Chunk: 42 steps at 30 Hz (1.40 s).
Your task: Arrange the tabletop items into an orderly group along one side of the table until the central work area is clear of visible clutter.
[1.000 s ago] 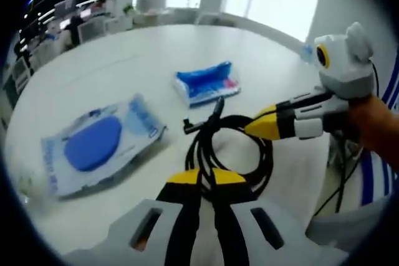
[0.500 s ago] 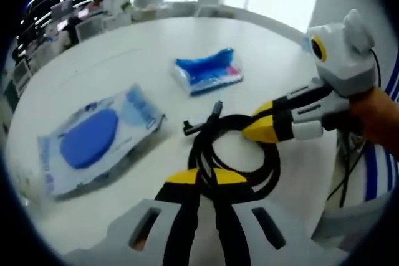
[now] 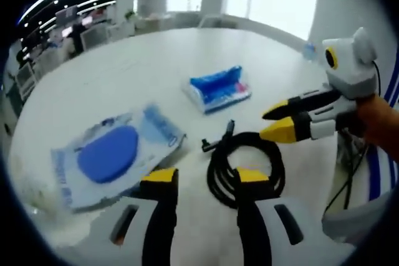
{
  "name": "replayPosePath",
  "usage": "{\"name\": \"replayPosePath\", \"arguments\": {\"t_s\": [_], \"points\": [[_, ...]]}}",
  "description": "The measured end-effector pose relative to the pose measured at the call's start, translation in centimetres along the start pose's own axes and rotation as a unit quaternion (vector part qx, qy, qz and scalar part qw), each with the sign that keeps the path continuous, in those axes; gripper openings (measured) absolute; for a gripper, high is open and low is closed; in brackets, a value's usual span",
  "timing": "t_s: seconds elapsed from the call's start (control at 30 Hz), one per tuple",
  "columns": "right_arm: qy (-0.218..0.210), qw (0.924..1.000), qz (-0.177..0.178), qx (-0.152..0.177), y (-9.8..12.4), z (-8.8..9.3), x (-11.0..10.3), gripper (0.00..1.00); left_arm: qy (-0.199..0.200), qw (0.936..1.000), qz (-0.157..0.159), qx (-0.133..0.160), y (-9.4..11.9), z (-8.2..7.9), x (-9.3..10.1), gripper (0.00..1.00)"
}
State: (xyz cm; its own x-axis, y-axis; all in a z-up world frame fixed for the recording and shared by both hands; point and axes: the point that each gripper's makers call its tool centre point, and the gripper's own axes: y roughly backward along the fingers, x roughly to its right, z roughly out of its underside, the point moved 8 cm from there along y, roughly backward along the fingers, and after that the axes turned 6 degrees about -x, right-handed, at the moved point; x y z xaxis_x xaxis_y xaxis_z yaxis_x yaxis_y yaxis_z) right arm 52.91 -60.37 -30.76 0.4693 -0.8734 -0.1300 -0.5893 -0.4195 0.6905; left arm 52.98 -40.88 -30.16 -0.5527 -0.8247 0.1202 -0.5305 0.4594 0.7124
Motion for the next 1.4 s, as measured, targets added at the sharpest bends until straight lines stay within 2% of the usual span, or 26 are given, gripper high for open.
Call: {"name": "replayPosePath", "arguments": {"t_s": [0.23,0.33,0.4,0.53,0.6,0.63,0.73,0.8,0.9,1.0,1.1,1.17,1.27,1.4], "points": [[-0.013,0.9978,0.038,0.052,2.3,-2.7,3.1,0.42,-0.007,0.9988,0.008,0.047,0.0,-4.1,-0.6,0.49],[-0.033,0.9946,0.06,0.079,3.3,-3.8,4.7,0.52,0.005,0.9972,0.028,0.069,-0.5,-5.9,-0.4,0.59],[-0.04,0.9928,0.066,0.091,3.7,-4.4,5.6,0.58,0.005,0.9963,0.036,0.078,-0.8,-6.8,-0.1,0.7],[-0.053,0.9904,0.069,0.107,4.0,-5.2,6.3,0.72,-0.004,0.9956,0.051,0.079,-1.7,-7.7,0.5,0.77],[-0.058,0.9892,0.066,0.117,3.9,-5.5,6.4,0.78,0.012,0.9926,0.073,0.096,-2.1,-8.3,0.9,0.84],[-0.058,0.9896,0.065,0.115,3.7,-5.6,6.5,0.8,0.018,0.9926,0.077,0.092,-2.4,-8.4,0.9,0.85],[-0.055,0.9901,0.067,0.11,3.4,-5.6,6.8,0.78,0.008,0.993,0.082,0.084,-3.3,-8.9,0.8,0.79],[-0.056,0.9907,0.066,0.105,2.9,-5.5,7.3,0.78,0.003,0.9937,0.079,0.08,-4.0,-9.1,0.7,0.8],[-0.055,0.9912,0.066,0.1,2.4,-5.6,7.6,0.76,0.003,0.9947,0.072,0.074,-5.0,-9.3,-0.1,0.75],[-0.054,0.9921,0.066,0.092,1.6,-5.6,8.2,0.74,0.017,0.996,0.062,0.063,-6.0,-9.1,-1.1,0.65],[-0.054,0.9927,0.066,0.085,0.7,-5.5,8.7,0.73,0.02,0.9978,0.046,0.044,-7.1,-8.8,-2.0,0.61],[-0.056,0.9932,0.066,0.078,0.0,-5.5,9.1,0.72,0.023,0.9982,0.039,0.04,-7.7,-8.8,-2.5,0.54],[-0.058,0.9938,0.064,0.07,-0.9,-5.4,9.5,0.7,0.025,0.9984,0.037,0.035,-8.3,-8.8,-2.7,0.43],[-0.06,0.9947,0.059,0.059,-1.9,-5.1,9.8,0.66,0.012,0.9988,0.039,0.027,-9.3,-8.9,-2.2,0.37]]}}
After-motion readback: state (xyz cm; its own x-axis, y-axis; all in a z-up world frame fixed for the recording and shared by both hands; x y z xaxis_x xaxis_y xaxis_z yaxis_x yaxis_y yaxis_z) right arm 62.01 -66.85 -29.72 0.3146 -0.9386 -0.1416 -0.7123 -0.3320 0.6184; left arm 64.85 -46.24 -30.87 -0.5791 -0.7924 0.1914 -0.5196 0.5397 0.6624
